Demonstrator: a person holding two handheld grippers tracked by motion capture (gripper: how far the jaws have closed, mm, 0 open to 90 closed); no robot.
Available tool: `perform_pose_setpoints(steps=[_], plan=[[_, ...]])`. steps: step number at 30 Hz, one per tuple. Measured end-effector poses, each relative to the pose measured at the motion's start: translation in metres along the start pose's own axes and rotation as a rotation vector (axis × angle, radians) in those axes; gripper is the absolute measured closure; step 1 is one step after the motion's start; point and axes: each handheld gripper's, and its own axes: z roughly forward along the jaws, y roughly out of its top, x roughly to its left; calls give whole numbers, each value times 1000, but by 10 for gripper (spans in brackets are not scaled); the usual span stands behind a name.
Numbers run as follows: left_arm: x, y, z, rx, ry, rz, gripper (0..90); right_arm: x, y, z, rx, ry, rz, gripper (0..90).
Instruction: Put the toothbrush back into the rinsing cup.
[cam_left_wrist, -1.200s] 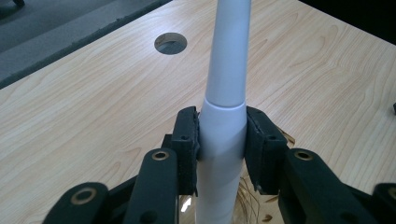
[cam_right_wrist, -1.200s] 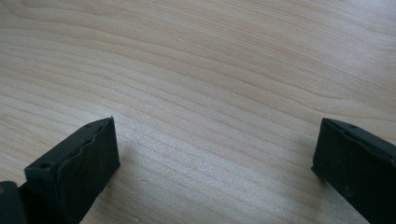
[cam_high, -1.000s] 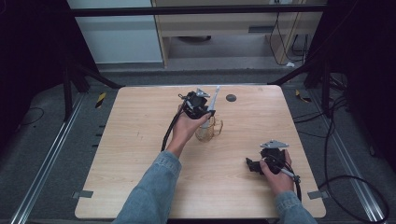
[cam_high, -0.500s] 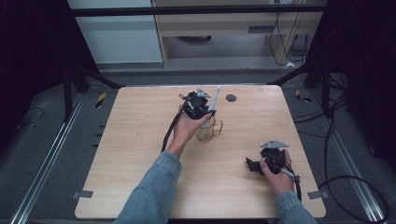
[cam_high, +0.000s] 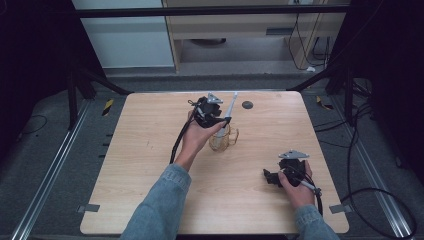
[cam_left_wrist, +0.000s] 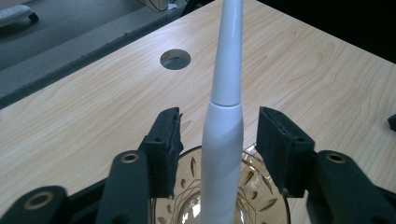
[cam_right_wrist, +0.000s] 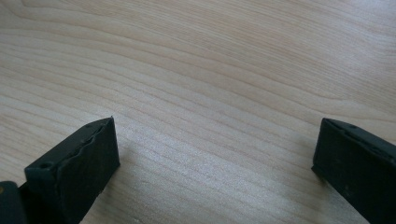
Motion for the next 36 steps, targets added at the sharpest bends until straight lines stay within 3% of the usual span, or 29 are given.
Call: perform_pose_setpoints(steps=[9, 15, 24, 29, 36], plan=[[-10, 0, -16, -21, 17, 40, 185, 0, 0, 0, -1, 0, 0, 4], [-16, -4, -27, -37, -10, 60, 87, 0, 0, 0, -1, 1, 0, 4], [-19, -11, -38, -58, -25, 86, 56, 0, 0, 0, -1, -1, -1, 4], [-19, -17, -46, -44, 6, 112, 56, 1, 0, 0, -2, -2, 0, 6], [-14, -27, -57, -42, 8, 104, 56, 1, 0, 0, -2, -2, 0, 6]])
